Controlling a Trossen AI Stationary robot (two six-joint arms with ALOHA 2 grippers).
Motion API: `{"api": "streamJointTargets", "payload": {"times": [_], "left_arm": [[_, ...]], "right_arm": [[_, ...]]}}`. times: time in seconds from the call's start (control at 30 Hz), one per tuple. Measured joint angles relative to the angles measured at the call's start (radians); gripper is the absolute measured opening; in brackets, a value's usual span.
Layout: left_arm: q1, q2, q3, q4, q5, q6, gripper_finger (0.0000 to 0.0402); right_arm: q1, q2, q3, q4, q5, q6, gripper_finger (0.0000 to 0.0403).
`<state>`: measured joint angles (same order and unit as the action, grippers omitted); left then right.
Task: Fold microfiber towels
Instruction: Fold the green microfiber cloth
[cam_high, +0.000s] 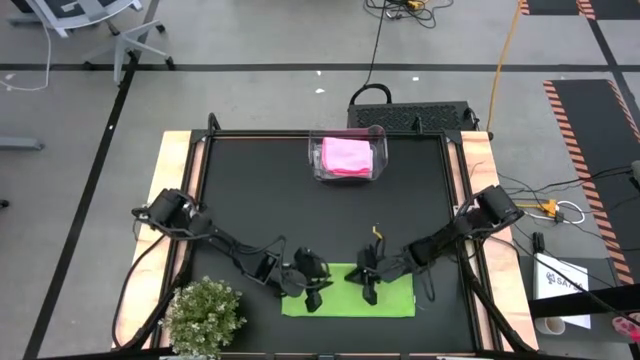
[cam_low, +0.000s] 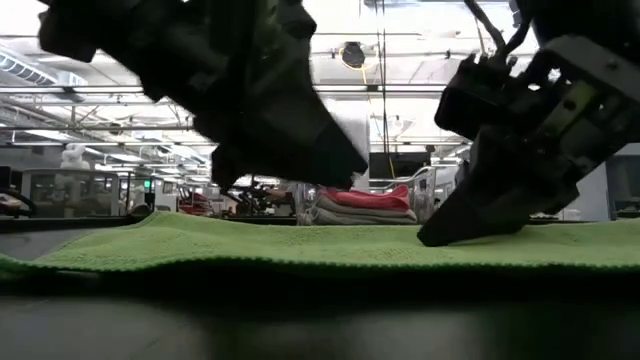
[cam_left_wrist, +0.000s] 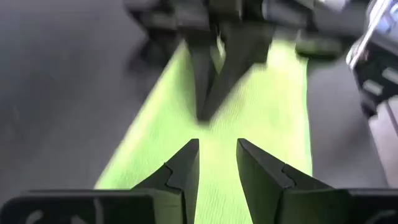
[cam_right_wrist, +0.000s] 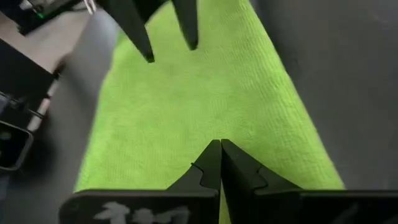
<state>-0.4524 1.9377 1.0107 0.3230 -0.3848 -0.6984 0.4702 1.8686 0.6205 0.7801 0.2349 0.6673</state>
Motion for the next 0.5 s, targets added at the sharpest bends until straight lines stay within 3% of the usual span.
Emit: {"api": "streamJointTargets", "payload": {"times": [0.17, 0.37, 0.5], "left_arm": [[-0.020, 0.002, 0.000, -0.038, 0.000, 0.007, 0.0108], [-0.017, 0.009, -0.001, -0.211, -0.012, 0.006, 0.0108], [-0.002, 0.025, 0.001, -0.289, -0.036, 0.003, 0.0108]], "right_arm": [[-0.037, -0.001, 0.000, -0.047, 0.000, -0.034, 0.0000], [-0.101, -0.001, 0.000, -0.046, -0.008, -0.066, 0.0000], [-0.131, -0.001, 0.000, -0.049, -0.063, -0.102, 0.0000]]}}
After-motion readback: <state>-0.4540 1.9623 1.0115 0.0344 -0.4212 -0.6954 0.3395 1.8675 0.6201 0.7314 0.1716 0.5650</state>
